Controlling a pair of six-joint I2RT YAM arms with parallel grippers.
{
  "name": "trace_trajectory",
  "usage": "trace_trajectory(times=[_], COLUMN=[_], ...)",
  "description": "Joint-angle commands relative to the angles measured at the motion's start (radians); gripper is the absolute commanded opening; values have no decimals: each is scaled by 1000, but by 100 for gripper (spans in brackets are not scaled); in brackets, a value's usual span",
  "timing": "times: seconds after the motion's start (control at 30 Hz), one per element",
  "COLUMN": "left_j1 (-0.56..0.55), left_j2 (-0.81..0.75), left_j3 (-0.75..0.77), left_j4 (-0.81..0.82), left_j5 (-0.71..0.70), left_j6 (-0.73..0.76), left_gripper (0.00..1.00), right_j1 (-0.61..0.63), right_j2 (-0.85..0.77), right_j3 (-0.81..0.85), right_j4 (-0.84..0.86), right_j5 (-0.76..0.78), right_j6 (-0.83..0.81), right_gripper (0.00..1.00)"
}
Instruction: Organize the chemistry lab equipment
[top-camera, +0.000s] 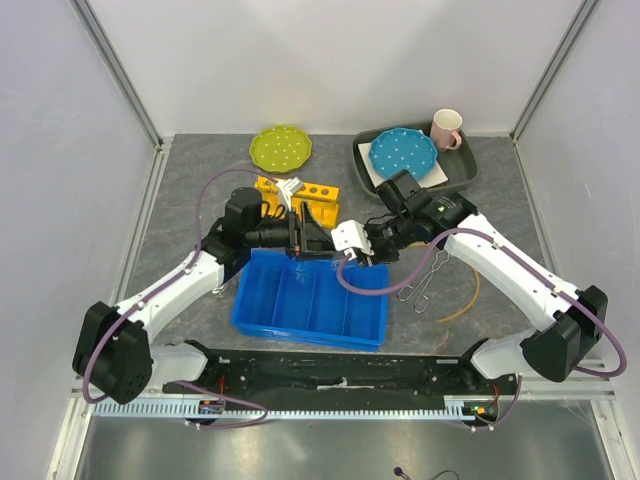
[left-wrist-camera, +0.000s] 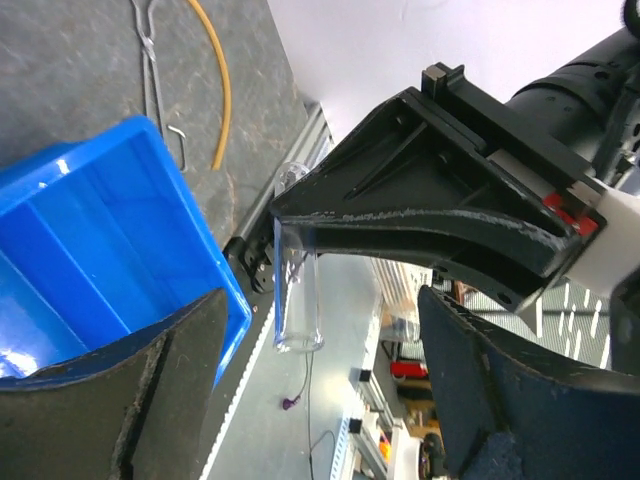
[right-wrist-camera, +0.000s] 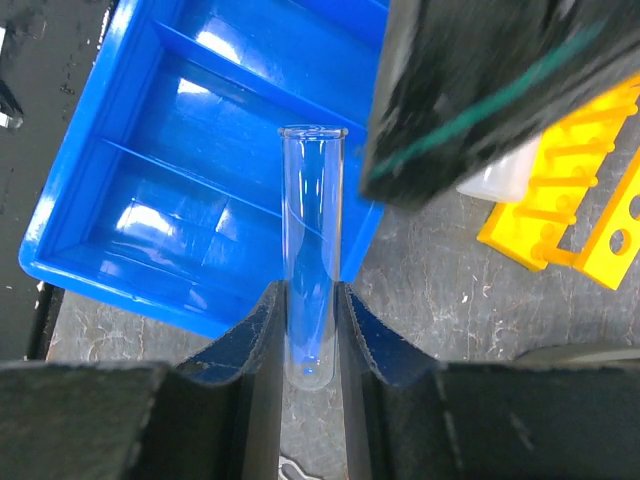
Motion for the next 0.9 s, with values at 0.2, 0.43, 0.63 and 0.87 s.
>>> trace_trajectory(times=[0.2, 0.43, 0.63, 0.87], left_j1=[-85, -96, -101, -102], left_j2=[64, 93, 104, 56], left_j3=[61, 96, 77, 23], left_j4=[-104, -215, -230, -235], left_j5=[57, 54, 83, 108], left_j6=[44, 124, 141, 146], left_gripper=[69, 49, 26, 11], right_j1=[52, 81, 109, 133], right_j2=[1, 13, 19, 28], right_j3=[60, 63, 49, 62], right_j4=[-5, -4, -2, 5], right_j5=[-3, 3, 30, 69], right_j6=[32, 35, 27, 32], right_gripper=[22, 22, 23, 28])
